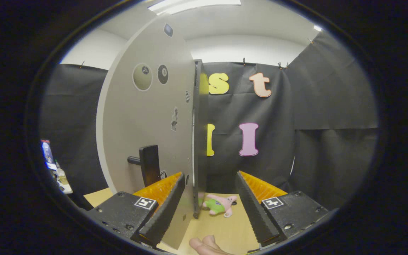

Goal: Open the shoe cabinet door, grab the shoes and put them into the shoe cabinet, then close the shoe cabinet door.

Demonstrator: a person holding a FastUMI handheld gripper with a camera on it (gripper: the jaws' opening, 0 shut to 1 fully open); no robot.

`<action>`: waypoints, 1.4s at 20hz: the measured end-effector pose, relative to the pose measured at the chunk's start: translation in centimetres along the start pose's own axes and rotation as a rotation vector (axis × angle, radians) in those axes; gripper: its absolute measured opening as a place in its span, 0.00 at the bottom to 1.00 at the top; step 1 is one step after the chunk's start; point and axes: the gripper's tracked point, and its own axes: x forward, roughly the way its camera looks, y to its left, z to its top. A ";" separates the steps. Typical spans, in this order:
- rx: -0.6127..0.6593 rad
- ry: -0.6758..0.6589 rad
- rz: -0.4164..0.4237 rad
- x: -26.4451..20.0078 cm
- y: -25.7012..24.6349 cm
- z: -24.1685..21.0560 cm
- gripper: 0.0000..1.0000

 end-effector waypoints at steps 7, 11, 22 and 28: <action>0.025 0.003 0.045 0.5 3.9 -0.2 0.94; 0.000 -0.006 0.033 0.5 5.9 0.0 0.93; -0.013 -0.010 -0.027 2.1 12.1 0.0 0.93; 0.038 -0.014 -0.017 5.2 16.8 -0.8 0.92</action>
